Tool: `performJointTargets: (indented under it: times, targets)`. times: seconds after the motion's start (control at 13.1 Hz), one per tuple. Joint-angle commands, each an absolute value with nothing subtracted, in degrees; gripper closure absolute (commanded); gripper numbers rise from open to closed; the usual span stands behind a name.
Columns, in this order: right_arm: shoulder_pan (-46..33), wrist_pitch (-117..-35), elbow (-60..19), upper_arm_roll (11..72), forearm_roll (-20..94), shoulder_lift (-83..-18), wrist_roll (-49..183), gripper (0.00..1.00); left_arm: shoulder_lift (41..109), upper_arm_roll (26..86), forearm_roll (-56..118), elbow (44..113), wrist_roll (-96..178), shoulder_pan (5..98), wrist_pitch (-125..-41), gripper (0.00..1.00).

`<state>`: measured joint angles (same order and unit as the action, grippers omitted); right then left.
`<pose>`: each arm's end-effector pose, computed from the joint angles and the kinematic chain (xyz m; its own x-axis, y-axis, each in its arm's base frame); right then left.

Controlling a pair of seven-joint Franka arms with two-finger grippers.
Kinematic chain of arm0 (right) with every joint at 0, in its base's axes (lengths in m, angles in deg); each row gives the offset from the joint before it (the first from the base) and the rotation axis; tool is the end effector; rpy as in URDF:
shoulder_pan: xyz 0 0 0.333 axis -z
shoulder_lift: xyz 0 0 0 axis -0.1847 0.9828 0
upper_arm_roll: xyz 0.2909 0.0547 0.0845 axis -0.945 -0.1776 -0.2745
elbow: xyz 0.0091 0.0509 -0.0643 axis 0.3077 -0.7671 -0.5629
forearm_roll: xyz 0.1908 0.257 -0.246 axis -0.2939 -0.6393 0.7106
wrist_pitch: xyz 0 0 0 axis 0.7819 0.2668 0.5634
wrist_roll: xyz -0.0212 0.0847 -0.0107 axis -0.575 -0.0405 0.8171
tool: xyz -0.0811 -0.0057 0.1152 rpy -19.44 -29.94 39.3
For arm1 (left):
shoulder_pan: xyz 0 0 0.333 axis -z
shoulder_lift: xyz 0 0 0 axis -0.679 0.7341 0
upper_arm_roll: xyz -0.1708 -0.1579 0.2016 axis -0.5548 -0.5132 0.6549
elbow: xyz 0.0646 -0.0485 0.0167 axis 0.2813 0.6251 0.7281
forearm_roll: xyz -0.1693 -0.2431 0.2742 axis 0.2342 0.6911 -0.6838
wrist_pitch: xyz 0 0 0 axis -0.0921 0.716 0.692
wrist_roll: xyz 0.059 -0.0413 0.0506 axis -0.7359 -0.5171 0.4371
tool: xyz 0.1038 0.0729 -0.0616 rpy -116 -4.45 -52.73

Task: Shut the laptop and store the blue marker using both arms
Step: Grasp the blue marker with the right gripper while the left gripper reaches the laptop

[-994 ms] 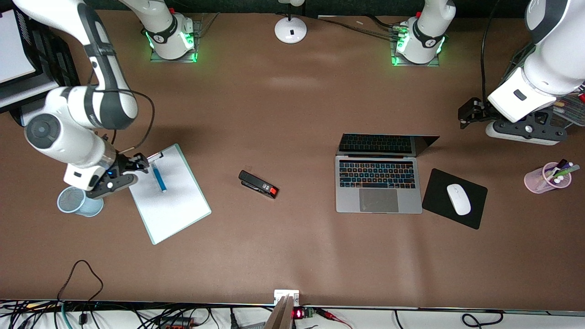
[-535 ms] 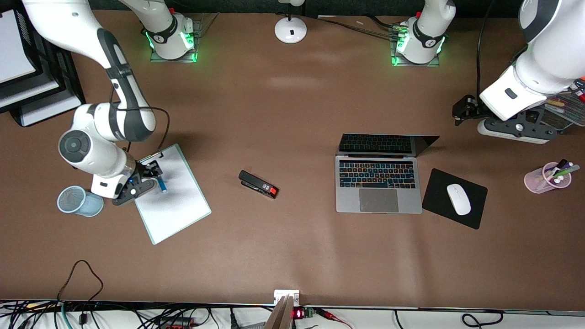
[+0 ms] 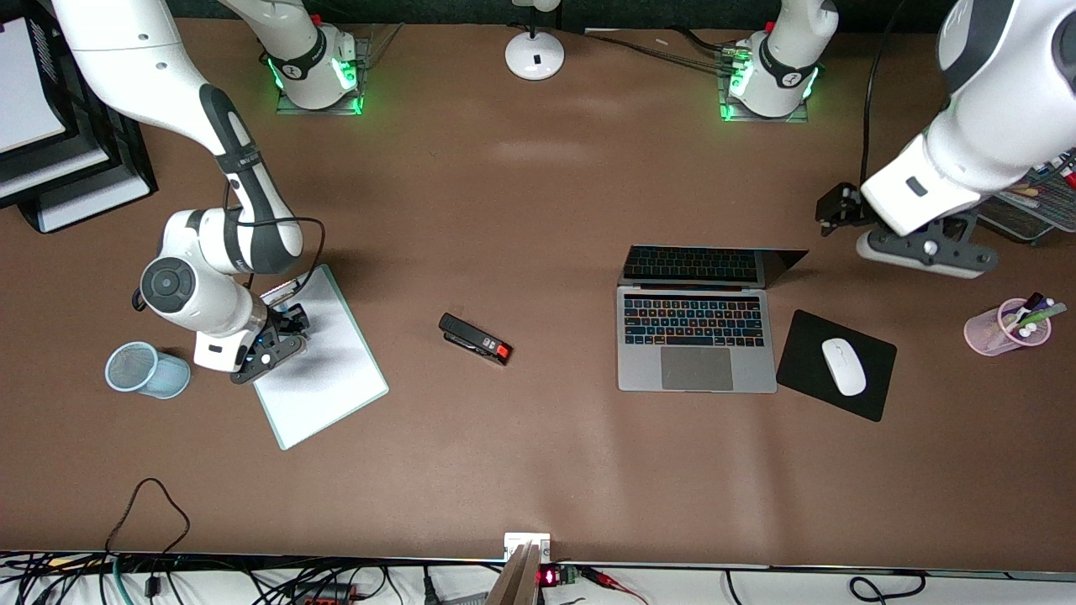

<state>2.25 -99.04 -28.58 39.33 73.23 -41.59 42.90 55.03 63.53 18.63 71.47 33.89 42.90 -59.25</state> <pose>0.6351 0.0549 0.1574 0.8251 0.5638 -0.0364 0.5644 -0.8254 0.0116 0.5828 -0.1010 0.5057 0.9734 -0.2100 -0.0914 -0.2145 -0.9758 -0.0416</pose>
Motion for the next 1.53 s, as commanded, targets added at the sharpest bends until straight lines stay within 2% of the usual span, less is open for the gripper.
performJointTargets:
  times: [0.0, 0.08, 0.31, 0.38, 0.61, 0.69, 0.84, 0.92, 0.99, 1.07, 1.22, 1.45]
  targets:
    - [2.38, -100.33, -27.84, 38.91, 72.43, -40.15, 41.67, 0.55, 57.43, 63.48, 19.62, 68.63, 33.95, 43.03, -57.45, 0.03]
    - [2.38, -100.42, -27.49, 38.82, 72.34, -39.88, 41.67, 0.57, 57.44, 63.48, 19.62, 68.72, 33.87, 43.03, -57.19, 0.28]
    - [2.47, -100.86, -27.22, 38.12, 72.34, -39.09, 41.67, 0.61, 57.53, 63.48, 19.62, 68.63, 33.43, 43.12, -54.38, 0.79]
    - [2.47, -101.3, -27.22, 38.12, 72.34, -38.91, 41.76, 0.61, 57.53, 63.48, 19.7, 68.72, 33.69, 43.21, -54.29, 0.89]
    - [2.56, -101.57, -27.14, 38.12, 72.34, -38.56, 41.67, 0.68, 57.53, 63.39, 21.19, 68.81, 33.95, 43.3, -53.5, 0.99]
    - [2.56, -101.57, -27.14, 38.12, 72.34, -38.56, 41.67, 0.69, 57.53, 63.39, 21.98, 68.89, 34.22, 43.3, -52.36, 1.0]
    - [2.56, -101.57, -27.14, 38.12, 72.43, -38.56, 41.67, 0.76, 57.35, 61.64, 22.43, 68.98, 38.33, 43.21, -49.81, 1.0]
    - [2.64, -101.57, -27.05, 38.12, 72.34, -38.56, 41.67, 0.84, 57.18, 60.24, 22.43, 69.16, 41.05, 43.21, -48.59, 1.0]
    - [2.73, -101.57, -26.87, 38.12, 72.17, -38.65, 42.1, 0.97, 57.09, 58.14, 22.43, 69.33, 43.77, 43.03, -47.7, 1.0]
    - [2.82, -101.22, -25.74, 38.12, 71.65, -38.65, 42.2, 1.0, 56.82, 56.81, 22.78, 69.77, 45.71, 42.94, -47.61, 1.0]
    - [3.0, -99.73, -24.07, 38.12, 68.67, -39.35, 41.93, 1.0, 55.78, 54.09, 24.45, 71.87, 46.35, 42.94, -48.04, 1.0]
    - [3.43, -92.18, -19.24, 38.29, 67.51, -41.36, 40.88, 1.0, 55.15, 52.49, 24.45, 73.64, 47.31, 42.86, -49.19, 1.0]
